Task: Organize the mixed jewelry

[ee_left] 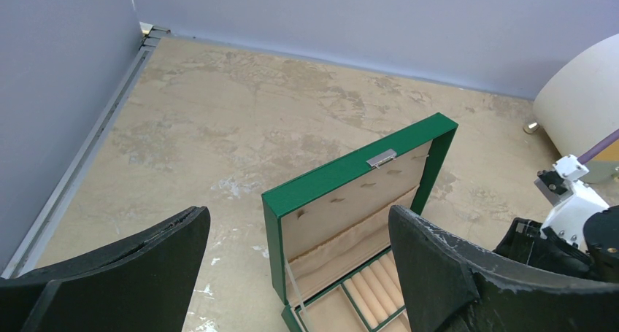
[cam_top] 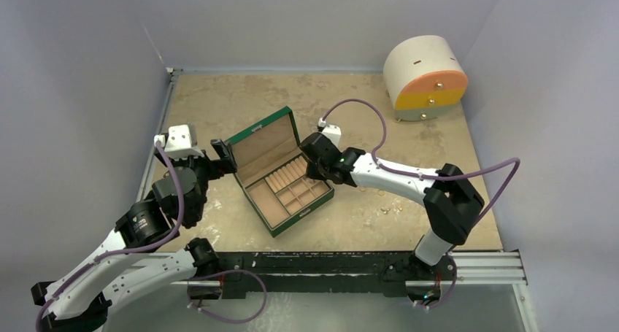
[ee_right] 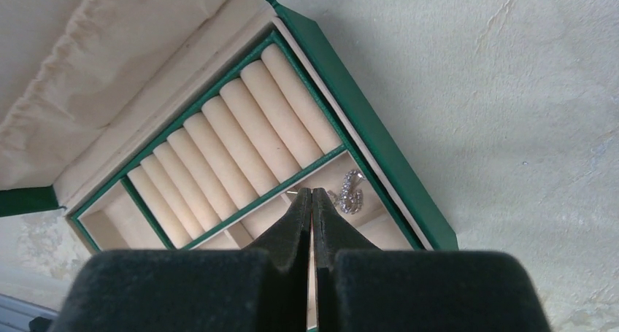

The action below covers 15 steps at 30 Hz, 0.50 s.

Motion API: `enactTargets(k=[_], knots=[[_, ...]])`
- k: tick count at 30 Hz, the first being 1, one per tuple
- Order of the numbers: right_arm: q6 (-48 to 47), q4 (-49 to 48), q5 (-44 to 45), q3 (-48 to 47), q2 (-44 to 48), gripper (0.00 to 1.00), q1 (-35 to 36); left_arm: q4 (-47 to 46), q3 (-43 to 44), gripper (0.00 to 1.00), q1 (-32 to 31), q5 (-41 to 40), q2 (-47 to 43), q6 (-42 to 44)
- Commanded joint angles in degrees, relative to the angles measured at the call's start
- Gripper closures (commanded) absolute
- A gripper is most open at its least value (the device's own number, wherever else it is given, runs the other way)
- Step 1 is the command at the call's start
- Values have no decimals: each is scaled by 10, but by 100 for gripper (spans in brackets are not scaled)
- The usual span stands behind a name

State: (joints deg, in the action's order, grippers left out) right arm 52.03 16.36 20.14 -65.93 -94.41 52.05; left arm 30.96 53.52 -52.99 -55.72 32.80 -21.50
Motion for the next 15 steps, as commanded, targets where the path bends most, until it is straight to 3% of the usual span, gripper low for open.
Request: enactTargets(k=[1,7,12,15], knots=[[18,-6,-3,6,-8,100,-3,-17,1,7,2,3,-4,-1],[26,1,3,17,-12,99,-3,-16,1,7,2,2,-3,-1],[31,5,11,25,-7,83,-3,-16,2,7,2,2,-1,-2],[36,16,21,23,0,78,-3,-16,1,7,2,1,0,-1]])
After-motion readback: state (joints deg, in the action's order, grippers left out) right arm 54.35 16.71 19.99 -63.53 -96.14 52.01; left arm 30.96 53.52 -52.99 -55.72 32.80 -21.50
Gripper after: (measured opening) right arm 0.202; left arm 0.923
